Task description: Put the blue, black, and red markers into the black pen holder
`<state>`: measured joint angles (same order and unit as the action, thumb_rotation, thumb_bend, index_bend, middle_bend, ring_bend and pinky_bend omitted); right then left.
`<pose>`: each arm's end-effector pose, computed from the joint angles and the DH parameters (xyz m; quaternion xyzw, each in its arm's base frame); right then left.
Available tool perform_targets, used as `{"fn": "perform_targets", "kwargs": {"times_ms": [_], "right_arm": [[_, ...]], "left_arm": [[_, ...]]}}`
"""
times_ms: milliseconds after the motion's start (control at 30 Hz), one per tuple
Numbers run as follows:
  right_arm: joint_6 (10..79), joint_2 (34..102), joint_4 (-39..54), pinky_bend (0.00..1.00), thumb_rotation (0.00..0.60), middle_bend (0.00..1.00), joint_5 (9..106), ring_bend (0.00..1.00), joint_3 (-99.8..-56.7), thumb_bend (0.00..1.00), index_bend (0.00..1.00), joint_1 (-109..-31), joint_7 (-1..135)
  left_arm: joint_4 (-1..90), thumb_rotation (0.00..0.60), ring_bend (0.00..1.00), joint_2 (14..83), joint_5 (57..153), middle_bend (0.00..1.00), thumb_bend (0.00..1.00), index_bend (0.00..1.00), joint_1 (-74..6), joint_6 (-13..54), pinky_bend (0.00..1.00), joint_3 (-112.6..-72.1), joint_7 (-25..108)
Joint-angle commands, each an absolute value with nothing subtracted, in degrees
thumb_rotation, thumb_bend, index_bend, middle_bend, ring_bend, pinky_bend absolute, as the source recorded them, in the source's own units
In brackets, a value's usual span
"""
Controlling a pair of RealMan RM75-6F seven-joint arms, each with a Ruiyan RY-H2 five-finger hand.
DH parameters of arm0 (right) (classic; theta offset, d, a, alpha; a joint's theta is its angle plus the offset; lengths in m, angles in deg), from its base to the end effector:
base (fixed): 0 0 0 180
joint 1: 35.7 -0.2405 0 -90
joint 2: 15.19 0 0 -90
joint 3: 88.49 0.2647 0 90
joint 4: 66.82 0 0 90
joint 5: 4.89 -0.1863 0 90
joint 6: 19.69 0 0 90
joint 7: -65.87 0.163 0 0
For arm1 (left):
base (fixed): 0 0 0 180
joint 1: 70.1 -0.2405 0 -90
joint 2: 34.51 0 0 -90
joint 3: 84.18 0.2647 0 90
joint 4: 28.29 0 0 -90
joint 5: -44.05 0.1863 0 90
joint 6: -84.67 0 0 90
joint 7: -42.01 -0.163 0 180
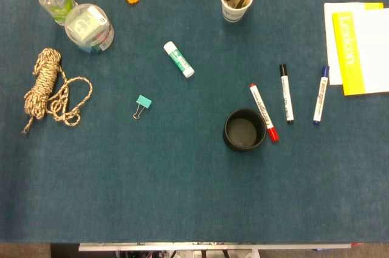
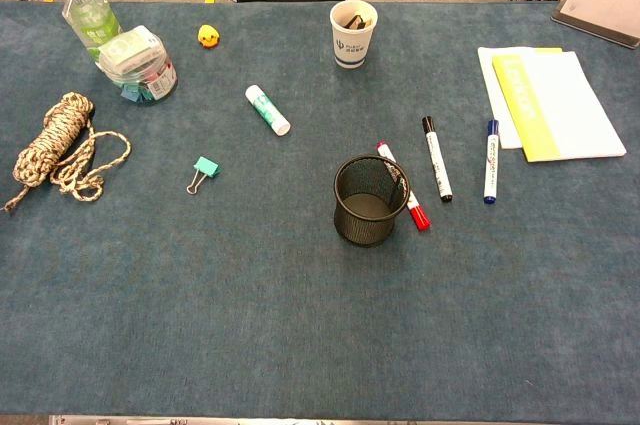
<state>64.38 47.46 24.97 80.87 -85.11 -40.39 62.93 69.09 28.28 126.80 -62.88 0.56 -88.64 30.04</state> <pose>-0.3137 -0.1997 0.1928 0.6091 -0.3656 0.3608 0.6042 -0.2929 0.2147 0.1892 -0.6127 -0.3425 -0.3525 0.6189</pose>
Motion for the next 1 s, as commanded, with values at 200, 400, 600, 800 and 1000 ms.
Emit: {"fn": "perform_targets", "kwargs": {"times_ms": [200, 400, 600, 800, 1000], "right_arm": [[64.12, 47.19, 25.04, 0.46, 0.6, 0.53, 81.11, 0.48, -84.98, 0.3, 0.53, -40.71, 63.16], [63.53, 46.81, 25.07, 0.46, 0.6, 0.53, 81.73, 0.48, -85.09, 0.3, 0.53, -41.2, 63.85], [60.7, 45.89, 25.29, 0.46, 0.6, 0.53, 84.61, 0.48, -85.45, 0.3, 0.53, -43.84, 64.19], [54.01, 45.91, 24.28, 0.44, 0.6, 0.53, 89.6, 0.47, -86.72, 0.3, 0.53, -49.29, 64.15], [47.33, 48.19, 21.76, 0.36, 0.6, 0.51, 93.49, 0.41, -88.34, 0.29, 0.53, -54.38, 62.21]], "left_arm": [[69.18, 0.6, 0.28, 28.42, 126.4, 0.31, 0.47, 0.27, -62.63, 0.98, 0.13, -88.63, 29.82], [69.06, 0.6, 0.28, 28.26, 126.79, 0.31, 0.47, 0.27, -62.91, 0.1, 0.13, -88.66, 30.14], [68.3, 0.6, 0.28, 28.42, 126.23, 0.31, 0.47, 0.27, -63.01, -0.1, 0.13, -88.97, 30.98], [67.57, 0.6, 0.28, 28.67, 126.13, 0.31, 0.47, 0.27, -63.31, -0.49, 0.13, -88.95, 31.91], [67.13, 0.6, 0.28, 28.64, 125.63, 0.31, 0.47, 0.27, -63.87, -0.76, 0.13, -88.75, 32.39]]}}
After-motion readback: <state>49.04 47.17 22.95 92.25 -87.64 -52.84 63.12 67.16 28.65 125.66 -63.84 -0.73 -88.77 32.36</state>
